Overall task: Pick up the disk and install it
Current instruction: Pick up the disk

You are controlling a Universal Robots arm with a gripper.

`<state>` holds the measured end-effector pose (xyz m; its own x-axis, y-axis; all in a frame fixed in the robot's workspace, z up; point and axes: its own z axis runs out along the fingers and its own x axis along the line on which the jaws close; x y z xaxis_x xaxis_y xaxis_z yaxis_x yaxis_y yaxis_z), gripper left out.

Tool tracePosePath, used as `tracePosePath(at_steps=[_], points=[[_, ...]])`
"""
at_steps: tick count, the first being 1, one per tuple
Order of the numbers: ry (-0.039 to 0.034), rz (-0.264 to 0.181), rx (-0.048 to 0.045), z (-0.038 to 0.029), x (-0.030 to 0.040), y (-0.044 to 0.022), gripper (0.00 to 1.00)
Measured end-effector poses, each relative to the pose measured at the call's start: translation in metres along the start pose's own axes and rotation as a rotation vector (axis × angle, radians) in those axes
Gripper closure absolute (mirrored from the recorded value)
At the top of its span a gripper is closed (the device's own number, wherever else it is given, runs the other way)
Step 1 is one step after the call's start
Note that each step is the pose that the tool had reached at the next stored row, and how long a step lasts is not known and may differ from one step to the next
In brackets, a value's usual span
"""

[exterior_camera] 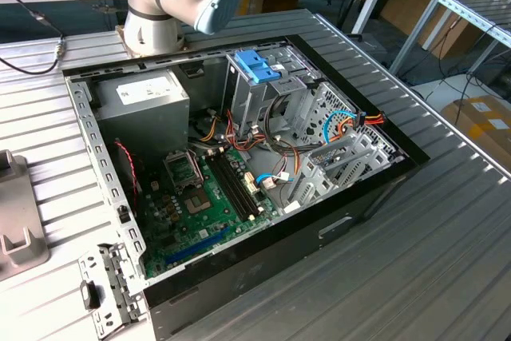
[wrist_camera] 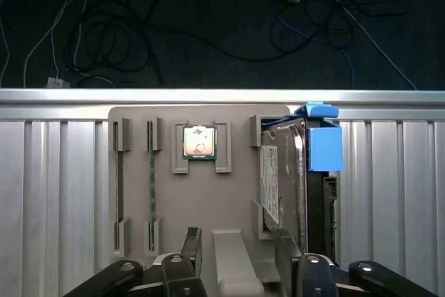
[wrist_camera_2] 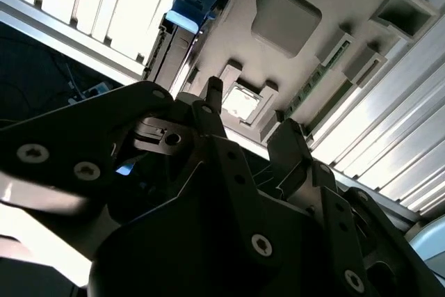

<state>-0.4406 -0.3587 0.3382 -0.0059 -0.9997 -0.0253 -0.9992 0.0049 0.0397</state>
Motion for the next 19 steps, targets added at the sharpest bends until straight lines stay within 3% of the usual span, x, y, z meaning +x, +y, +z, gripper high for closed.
tracePosePath(at_steps=[13,19], points=[[-0.0024,0.0,0.0002,0.0054,-0.0168,0.0142,0.46],[-0.0079,0.0,0.0,0.0081,-0.026,0.0201,0.46]])
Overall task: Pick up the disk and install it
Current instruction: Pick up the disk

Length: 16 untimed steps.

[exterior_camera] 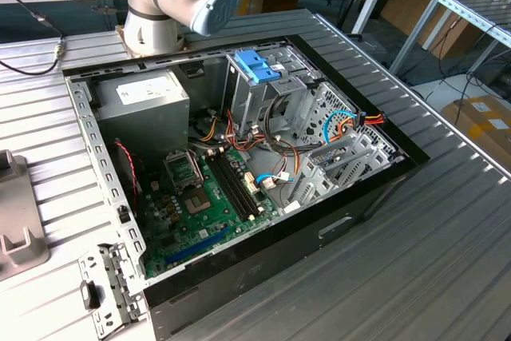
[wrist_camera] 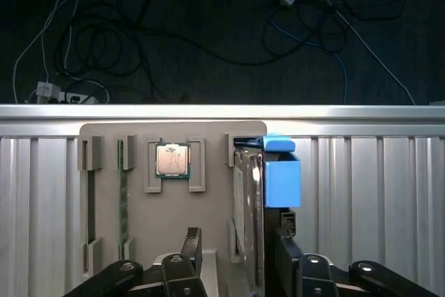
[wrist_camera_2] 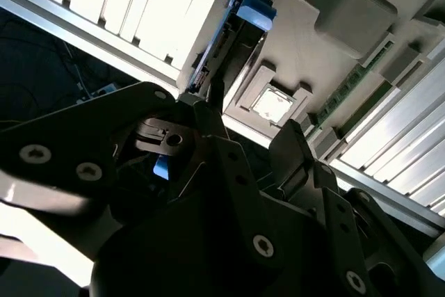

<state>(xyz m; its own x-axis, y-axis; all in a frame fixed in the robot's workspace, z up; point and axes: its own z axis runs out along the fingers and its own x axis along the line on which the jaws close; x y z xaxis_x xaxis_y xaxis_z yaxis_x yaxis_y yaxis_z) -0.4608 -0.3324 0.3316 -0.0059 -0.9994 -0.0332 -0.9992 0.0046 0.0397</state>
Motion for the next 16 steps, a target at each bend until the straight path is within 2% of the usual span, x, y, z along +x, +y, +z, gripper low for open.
tracePosePath(at_steps=[3,11,16], points=[[-0.0056,0.0,0.0,0.0015,-0.0051,0.0042,0.46],[-0.0155,-0.001,0.0,0.0051,-0.012,0.017,0.46],[-0.0161,-0.022,-0.001,0.0067,-0.0145,0.0177,0.46]])
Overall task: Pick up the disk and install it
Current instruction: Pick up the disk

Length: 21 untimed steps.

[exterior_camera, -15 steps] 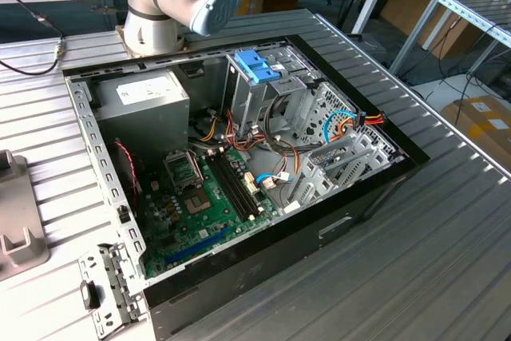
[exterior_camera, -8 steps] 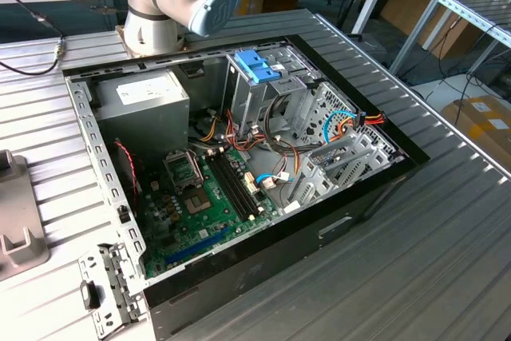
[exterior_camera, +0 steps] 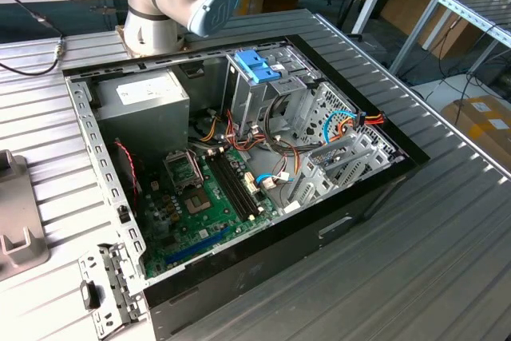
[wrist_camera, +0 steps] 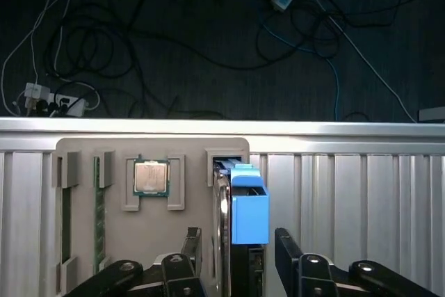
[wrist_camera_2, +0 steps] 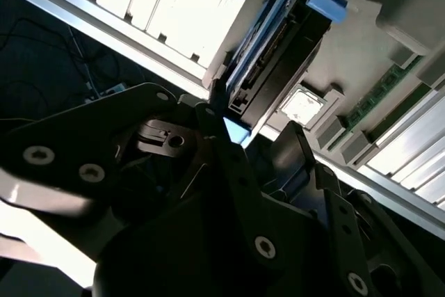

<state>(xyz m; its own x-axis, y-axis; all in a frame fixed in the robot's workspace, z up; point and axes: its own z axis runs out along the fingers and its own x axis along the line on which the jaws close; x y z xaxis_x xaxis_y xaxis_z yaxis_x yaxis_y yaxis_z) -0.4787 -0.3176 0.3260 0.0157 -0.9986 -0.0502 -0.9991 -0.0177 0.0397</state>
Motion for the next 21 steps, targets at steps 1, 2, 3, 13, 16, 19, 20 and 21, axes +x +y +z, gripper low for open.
tracePosePath(at_steps=[1,2,3,13,16,19,20,21], points=[[-0.0006,-0.008,-0.0006,0.0006,-0.0005,0.0006,0.46],[-0.0011,-0.014,-0.0008,0.001,-0.0009,0.0009,0.46],[-0.0016,-0.019,-0.0009,0.0015,-0.0013,0.0012,0.46],[-0.0155,-0.029,-0.0009,0.0141,-0.0052,0.0107,0.46],[-0.0156,-0.029,-0.0011,0.0192,-0.005,0.0107,0.46],[-0.0157,-0.029,-0.001,0.0238,-0.0048,0.0105,0.46],[-0.0157,-0.029,-0.001,0.0257,-0.0047,0.0104,0.46],[-0.0157,-0.029,-0.001,0.0273,-0.0046,0.0104,0.46]])
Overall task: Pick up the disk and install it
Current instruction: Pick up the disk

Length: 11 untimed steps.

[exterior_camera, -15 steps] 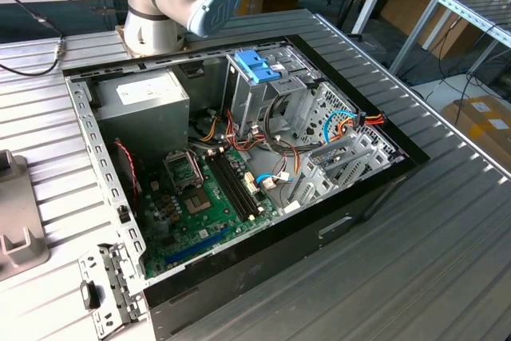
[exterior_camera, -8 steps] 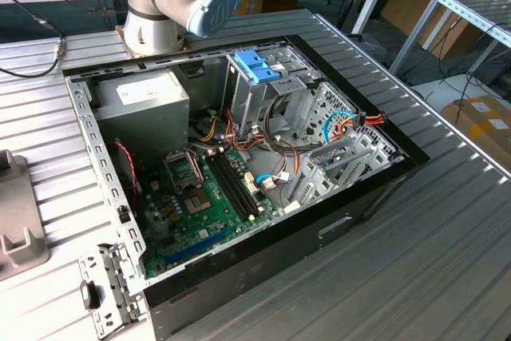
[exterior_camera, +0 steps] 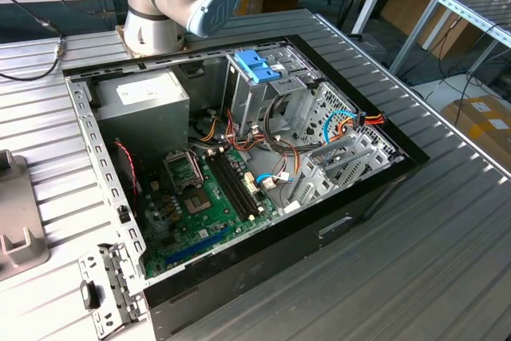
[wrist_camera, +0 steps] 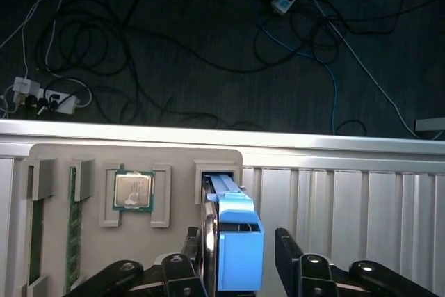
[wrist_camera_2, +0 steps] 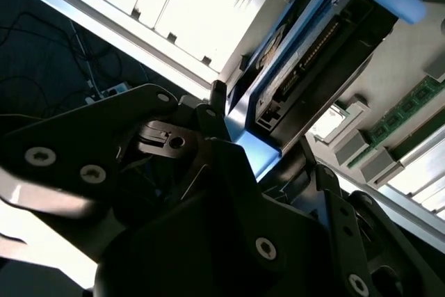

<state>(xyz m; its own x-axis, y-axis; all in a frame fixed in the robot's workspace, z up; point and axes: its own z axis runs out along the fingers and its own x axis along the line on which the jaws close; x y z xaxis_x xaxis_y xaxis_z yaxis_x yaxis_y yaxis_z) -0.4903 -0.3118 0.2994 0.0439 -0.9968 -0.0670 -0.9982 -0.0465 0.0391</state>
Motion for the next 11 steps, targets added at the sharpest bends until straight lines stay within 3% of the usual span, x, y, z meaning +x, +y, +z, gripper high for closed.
tracePosePath(at_steps=[6,11], points=[[-0.0002,0.0,-0.0001,0.0095,0.0006,-0.0001,0.46],[-0.0001,0.0,-0.0001,0.0104,0.0007,-0.0001,0.47]])
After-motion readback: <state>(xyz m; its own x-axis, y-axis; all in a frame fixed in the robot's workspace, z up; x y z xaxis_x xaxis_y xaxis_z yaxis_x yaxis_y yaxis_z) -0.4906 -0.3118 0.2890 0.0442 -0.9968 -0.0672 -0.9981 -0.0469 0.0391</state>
